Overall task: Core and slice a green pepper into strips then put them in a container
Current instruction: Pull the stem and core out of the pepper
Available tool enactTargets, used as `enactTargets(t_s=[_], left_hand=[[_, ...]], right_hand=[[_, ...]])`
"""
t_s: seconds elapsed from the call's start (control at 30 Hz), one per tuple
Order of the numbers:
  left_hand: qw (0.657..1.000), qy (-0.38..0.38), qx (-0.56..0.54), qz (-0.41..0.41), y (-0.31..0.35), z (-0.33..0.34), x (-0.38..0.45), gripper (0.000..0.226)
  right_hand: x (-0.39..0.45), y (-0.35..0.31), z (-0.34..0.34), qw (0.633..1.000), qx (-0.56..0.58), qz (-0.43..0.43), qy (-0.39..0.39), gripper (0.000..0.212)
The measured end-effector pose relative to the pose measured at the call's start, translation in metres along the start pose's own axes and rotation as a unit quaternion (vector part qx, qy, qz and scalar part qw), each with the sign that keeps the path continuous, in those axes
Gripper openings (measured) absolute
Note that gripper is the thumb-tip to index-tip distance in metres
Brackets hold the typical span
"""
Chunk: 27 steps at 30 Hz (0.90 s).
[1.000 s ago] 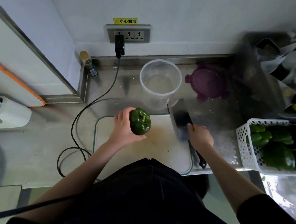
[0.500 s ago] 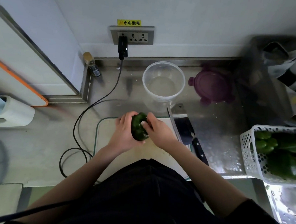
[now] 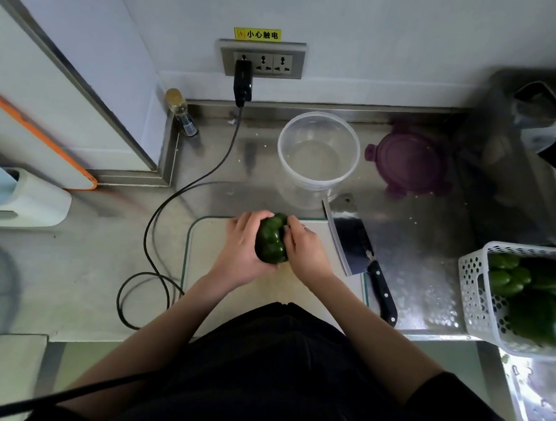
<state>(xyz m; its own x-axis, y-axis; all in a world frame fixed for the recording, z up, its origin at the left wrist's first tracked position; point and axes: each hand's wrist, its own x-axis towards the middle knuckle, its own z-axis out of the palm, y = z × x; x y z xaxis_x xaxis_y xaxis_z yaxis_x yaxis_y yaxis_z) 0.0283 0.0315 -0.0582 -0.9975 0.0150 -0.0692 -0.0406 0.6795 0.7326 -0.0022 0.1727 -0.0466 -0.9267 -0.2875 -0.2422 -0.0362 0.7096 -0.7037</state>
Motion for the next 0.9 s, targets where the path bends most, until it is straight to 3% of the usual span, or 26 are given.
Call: enactTargets(t_s=[0.23, 0.4, 0.47, 0.53, 0.6, 0.63, 0.9], left_hand=[[0.999, -0.032, 0.014, -0.003, 0.000, -0.001, 0.007, 0.085], [0.998, -0.065, 0.014, -0.022, 0.004, -0.013, 0.010, 0.107], [0.996, -0.060, 0.061, -0.004, -0.001, -0.016, 0.007, 0.104], [0.995, -0.074, 0.070, 0.013, -0.009, -0.018, 0.001, 0.099], [0.996, -0.081, 0.039, 0.012, -0.016, -0.017, -0.005, 0.101], [0.997, -0.072, 0.021, 0.005, -0.017, -0.017, -0.008, 0.102], [0.999, -0.007, -0.030, -0.024, -0.010, -0.020, -0.017, 0.099]], right_hand=[[0.000, 0.003, -0.004, 0.998, 0.048, 0.042, 0.014, 0.019], [0.002, 0.002, -0.004, 0.984, 0.149, 0.089, 0.030, 0.013], [0.006, 0.001, -0.013, 0.977, 0.174, 0.116, -0.033, 0.043], [0.010, -0.005, -0.024, 0.956, 0.206, 0.131, -0.162, 0.066], [0.013, -0.016, -0.032, 0.934, 0.193, 0.121, -0.275, 0.057], [0.014, -0.022, -0.033, 0.932, 0.176, 0.112, -0.296, 0.050], [0.019, -0.034, -0.019, 0.965, 0.077, 0.054, -0.244, 0.048]])
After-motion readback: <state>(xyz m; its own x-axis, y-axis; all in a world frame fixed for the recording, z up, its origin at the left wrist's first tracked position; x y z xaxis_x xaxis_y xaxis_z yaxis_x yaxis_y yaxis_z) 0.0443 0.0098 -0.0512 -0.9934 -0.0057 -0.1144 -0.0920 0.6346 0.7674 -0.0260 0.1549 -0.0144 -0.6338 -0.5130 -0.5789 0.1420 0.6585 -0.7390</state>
